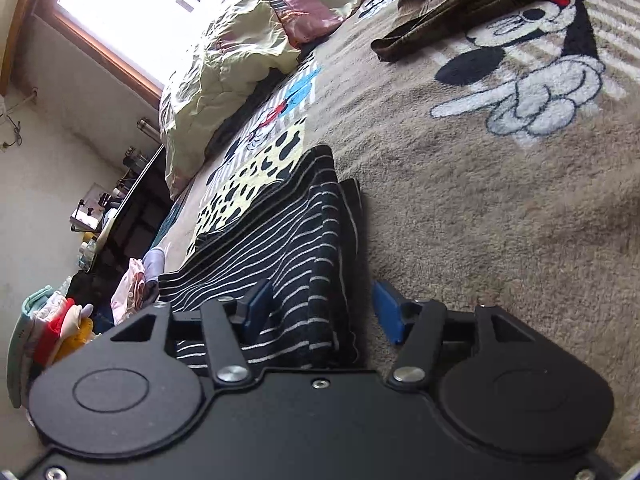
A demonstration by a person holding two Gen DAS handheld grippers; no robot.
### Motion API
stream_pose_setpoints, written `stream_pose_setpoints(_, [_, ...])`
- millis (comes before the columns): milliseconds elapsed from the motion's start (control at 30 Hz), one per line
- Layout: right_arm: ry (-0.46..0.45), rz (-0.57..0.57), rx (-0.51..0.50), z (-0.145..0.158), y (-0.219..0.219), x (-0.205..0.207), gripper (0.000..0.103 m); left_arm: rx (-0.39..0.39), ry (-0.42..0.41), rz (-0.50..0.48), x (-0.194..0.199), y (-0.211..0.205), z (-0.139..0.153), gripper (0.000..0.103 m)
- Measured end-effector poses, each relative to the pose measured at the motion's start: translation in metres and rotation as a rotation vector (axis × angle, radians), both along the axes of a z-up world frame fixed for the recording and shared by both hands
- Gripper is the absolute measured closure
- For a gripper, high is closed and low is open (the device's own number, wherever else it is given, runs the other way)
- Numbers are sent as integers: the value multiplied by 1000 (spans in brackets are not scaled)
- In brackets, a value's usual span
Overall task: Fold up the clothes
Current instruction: 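Grasp the folded striped shirt with both grippers and lift it, then carry the shirt with both grippers and place it on the clothes stack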
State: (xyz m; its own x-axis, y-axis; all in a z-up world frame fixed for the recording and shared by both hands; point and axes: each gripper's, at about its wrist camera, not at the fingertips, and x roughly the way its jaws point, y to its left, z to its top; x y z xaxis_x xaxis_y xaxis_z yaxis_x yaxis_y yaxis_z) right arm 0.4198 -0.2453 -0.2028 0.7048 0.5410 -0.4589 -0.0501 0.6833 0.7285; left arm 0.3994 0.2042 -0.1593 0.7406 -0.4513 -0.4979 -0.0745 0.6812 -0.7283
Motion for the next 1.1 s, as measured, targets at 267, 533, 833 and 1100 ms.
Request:
stream_pose_setpoints(267, [-31,81,18,-6,9,40,47,41,-25,-98,50,-21,-11,52])
stream_pose_setpoints(533, [-88,169,-11,-9,29,43,76,107,-86,-138,53,-33,-13,81])
stream_pose_setpoints(833, [-154,197,34,38,40,17,81,78,-148,-110,15,-27,6,84])
stream_pose_setpoints(1100, [-239,268,2,91,58,-22,82,63,-241,-72,-52,2,46,84])
